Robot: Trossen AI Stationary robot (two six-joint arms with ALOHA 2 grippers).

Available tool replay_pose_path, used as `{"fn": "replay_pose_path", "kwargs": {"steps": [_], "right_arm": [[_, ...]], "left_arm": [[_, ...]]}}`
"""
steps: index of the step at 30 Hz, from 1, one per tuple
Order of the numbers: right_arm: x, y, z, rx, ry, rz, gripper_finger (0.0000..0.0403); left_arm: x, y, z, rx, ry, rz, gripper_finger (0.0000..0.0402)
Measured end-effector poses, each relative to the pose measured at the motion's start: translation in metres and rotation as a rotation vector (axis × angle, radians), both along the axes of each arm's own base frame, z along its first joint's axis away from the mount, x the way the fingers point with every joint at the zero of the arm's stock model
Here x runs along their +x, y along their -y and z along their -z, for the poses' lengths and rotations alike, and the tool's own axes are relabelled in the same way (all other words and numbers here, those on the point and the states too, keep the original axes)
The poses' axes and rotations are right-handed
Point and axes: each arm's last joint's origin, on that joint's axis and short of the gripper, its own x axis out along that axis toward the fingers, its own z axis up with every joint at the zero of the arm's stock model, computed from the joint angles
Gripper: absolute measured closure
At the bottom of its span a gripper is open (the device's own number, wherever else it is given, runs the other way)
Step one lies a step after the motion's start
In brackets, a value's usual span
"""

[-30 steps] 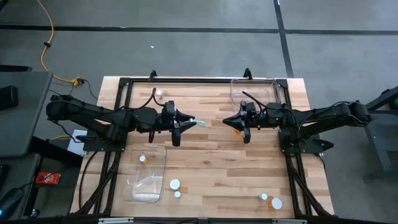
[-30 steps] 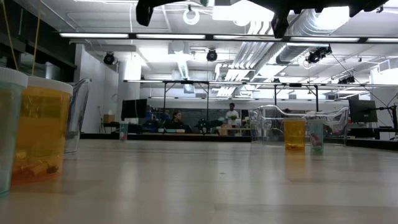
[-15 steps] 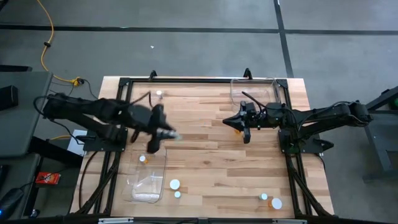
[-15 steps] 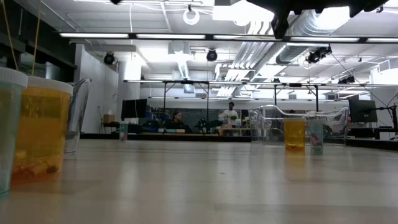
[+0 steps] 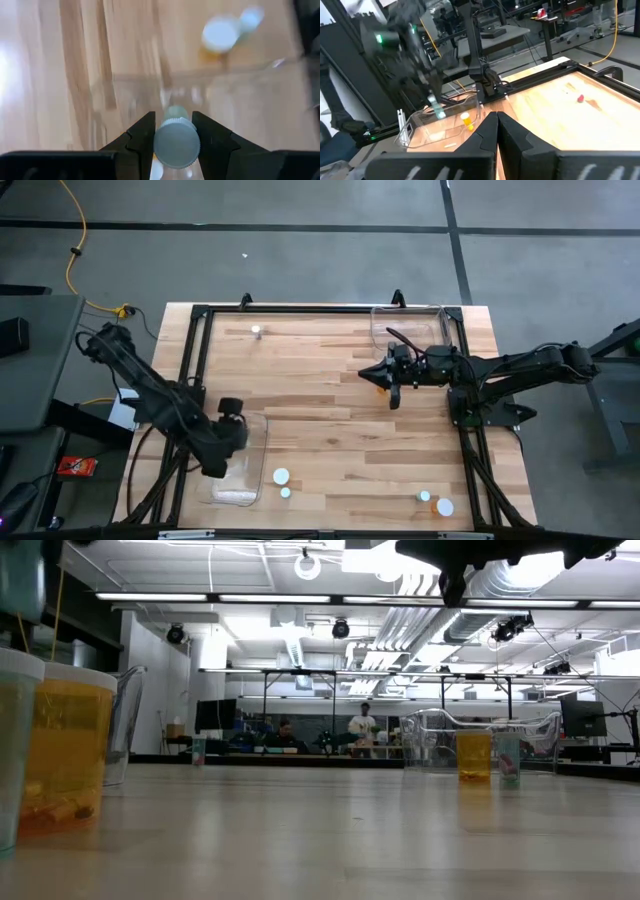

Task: Pick and place medicine bottles into bin by pill shape (circle, oval)
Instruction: Put the green tablet bottle into the bottom transparent bin

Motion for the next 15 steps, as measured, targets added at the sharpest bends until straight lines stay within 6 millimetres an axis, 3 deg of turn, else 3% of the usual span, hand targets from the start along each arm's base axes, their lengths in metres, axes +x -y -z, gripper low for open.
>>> {"fn": "replay_pose_path", "kwargs": {"steps": [6, 15], "right_arm": [[0.0, 0.0, 0.001, 0.0, -0.006, 0.003, 0.0402], [0.0, 0.0, 0.002, -0.001, -0.019, 0.003, 0.0402]], "left_arm": [[-0.001, 0.0, 0.051, 0.011, -0.122, -0.013, 0.0293], [-0.01, -0.006, 0.081, 0.075, -0.148, 0.007, 0.0293]]}}
